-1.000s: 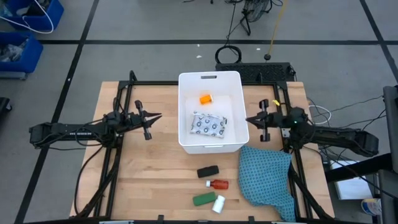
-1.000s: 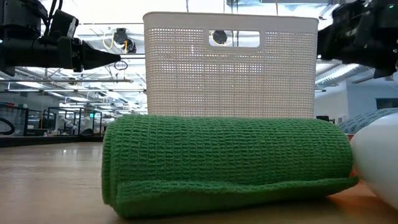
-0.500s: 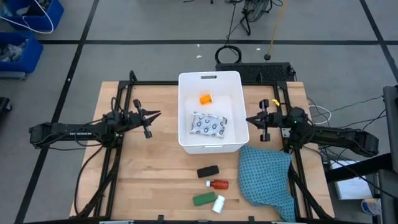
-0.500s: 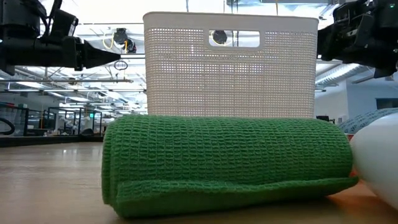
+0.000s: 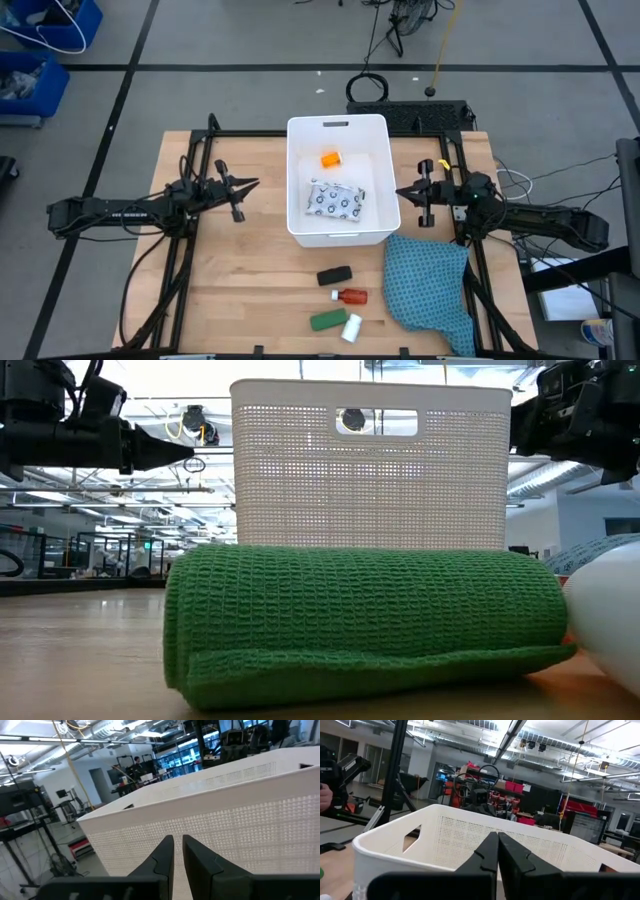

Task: Pick & place medical supplies in basket/bin
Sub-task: Put the green bandage into the white bin

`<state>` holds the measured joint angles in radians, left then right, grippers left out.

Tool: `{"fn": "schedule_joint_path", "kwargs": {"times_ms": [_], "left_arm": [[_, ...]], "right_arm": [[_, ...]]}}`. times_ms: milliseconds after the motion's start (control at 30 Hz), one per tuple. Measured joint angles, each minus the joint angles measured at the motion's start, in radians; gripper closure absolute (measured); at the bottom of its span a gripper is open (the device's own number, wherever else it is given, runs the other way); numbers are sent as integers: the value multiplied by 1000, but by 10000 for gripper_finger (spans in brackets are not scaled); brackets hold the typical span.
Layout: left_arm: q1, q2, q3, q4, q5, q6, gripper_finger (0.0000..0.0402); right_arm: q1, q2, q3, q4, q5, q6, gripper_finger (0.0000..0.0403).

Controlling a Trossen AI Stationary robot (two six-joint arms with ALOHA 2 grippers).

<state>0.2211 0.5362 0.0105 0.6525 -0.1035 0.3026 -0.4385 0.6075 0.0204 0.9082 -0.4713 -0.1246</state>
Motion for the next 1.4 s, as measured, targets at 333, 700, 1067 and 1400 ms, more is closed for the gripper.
{"fn": "schedule_joint_path", "kwargs": {"times_ms": [333, 700, 1067, 1400], "left_arm": [[-16, 0, 41, -63, 24, -47, 357], [-257, 85, 481, -635, -54, -184, 357], [-487, 421, 663, -590, -67, -351, 358], [-679, 863, 819, -462, -186, -535, 358]], "right_arm": [[0, 0, 0, -12, 3, -30, 403], [0, 0, 0, -40, 0, -58, 403], [0, -1, 0, -48, 173, 33, 403], [0, -1, 0, -54, 206, -19, 403]]}}
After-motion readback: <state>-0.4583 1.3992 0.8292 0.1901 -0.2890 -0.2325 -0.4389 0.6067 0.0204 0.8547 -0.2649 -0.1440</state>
